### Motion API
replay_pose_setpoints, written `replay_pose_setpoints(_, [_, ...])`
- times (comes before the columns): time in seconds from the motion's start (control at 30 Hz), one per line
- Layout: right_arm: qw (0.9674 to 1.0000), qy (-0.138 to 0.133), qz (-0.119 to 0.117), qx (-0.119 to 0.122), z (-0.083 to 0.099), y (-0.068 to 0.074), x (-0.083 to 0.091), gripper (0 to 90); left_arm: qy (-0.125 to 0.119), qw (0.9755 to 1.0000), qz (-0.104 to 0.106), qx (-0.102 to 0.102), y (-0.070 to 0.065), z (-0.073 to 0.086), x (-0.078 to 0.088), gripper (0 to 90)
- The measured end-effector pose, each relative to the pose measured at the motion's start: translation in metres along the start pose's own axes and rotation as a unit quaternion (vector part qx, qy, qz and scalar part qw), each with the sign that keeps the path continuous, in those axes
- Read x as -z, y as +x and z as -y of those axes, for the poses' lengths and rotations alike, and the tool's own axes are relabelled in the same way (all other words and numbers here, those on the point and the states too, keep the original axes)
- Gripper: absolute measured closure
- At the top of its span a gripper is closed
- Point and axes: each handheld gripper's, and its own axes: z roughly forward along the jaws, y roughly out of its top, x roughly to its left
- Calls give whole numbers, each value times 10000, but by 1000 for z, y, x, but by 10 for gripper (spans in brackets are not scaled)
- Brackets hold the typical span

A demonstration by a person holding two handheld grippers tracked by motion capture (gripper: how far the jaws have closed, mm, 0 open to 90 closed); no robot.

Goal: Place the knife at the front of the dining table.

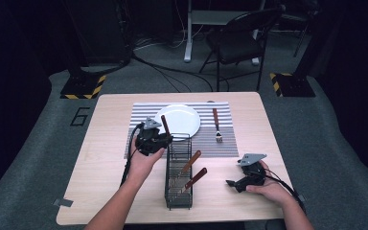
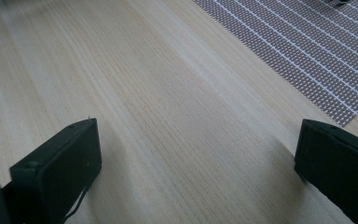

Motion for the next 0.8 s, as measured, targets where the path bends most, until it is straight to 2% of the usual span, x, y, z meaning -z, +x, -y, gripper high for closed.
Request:
replay_pose_setpoints(0.17, [10000,2,-1,-3,0,0,0,0,-85,9999,3,-108,-4,2,4,757])
replay_pose_setpoints(0.2, [10000,0,0,-2,0,0,0,0,-113,9998,167,-47,-4,3,5,771])
replay_pose_setpoints(0.33, [10000,1,0,0,0,0,0,0,-125,9996,265,-64,-6,3,6,785])
replay_pose_setpoints(0.4, [10000,3,-1,-5,0,0,0,0,-138,9991,405,-67,-7,2,6,799])
replay_pose_setpoints(0.8, [10000,0,-1,-1,0,0,0,0,12,9986,443,-286,-13,-8,7,804])
